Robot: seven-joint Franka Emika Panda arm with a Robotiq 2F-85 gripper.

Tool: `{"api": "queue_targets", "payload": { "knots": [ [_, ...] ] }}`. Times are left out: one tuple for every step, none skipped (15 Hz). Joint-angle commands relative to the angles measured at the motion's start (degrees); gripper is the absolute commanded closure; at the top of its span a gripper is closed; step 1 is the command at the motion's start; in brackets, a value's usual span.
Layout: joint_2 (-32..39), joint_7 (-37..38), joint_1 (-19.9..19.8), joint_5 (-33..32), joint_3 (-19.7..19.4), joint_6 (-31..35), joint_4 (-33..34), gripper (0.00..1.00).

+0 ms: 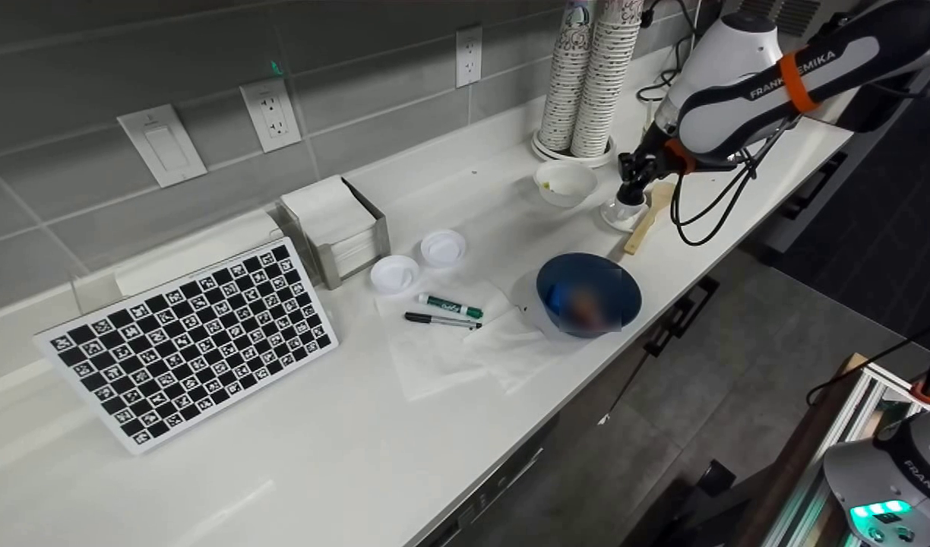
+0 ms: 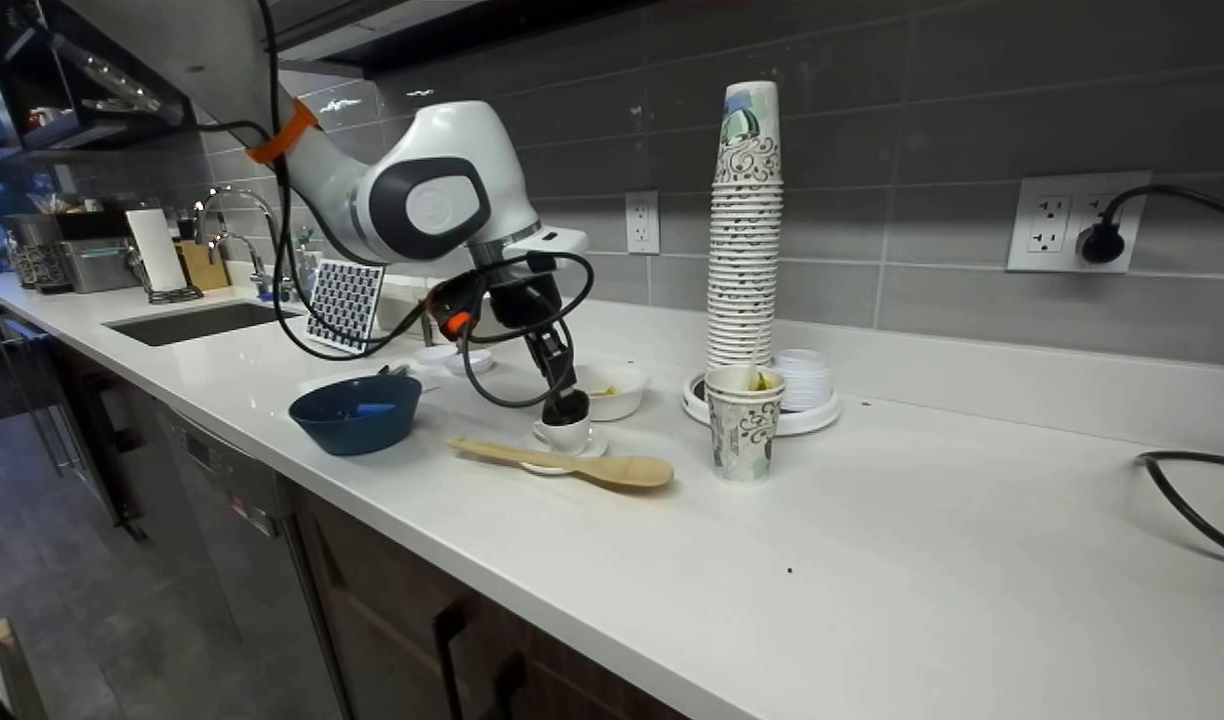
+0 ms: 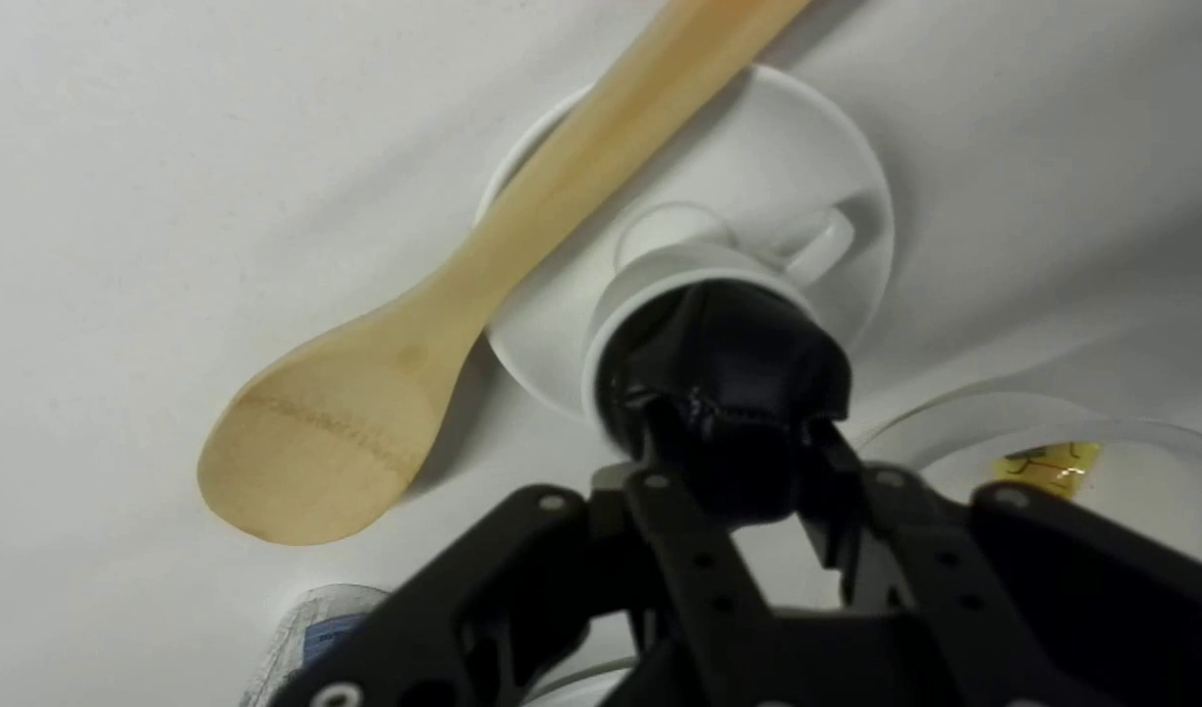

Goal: Remove the black object from the white mug and put it inside the blue bowl

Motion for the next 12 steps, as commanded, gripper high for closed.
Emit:
{"api": "queue_targets", "payload": {
  "knots": [
    [-0.7, -1.3, 1.6, 0.8, -1.2, -1.5, 1.0, 0.97],
    [-1.0, -1.3, 1.7, 0.7, -1.2, -1.9, 1.0, 0.96],
    [-1.4, -1.0, 1.9, 0.1, -1.4, -2.5, 1.0, 0.95],
    [-2.0, -1.0, 2.0, 0.0, -1.6, -2.8, 0.8, 0.95],
    [-2.4, -0.9, 2.0, -0.1, -1.7, -3.1, 0.7, 0.97],
    [-2.9, -0.8, 2.0, -0.3, -1.7, -3.4, 0.5, 0.95],
    [-3.7, -0.7, 2.0, -0.4, -1.8, -3.6, 0.2, 0.95],
    [-4.5, -0.5, 2.0, -0.6, -1.8, -4.2, -0.1, 0.95],
    [-6.0, -0.7, 2.1, -0.8, -1.6, -4.8, -0.7, 0.95],
    [-7.5, -1.1, 2.2, -1.0, -1.3, -5.1, -1.5, 0.95],
    [-9.3, -3.6, 2.1, 0.5, -0.5, -5.0, -2.4, 0.95],
    [-11.2, -6.8, 2.4, 2.4, 0.5, -4.6, -3.6, 0.95]
  ]
}}
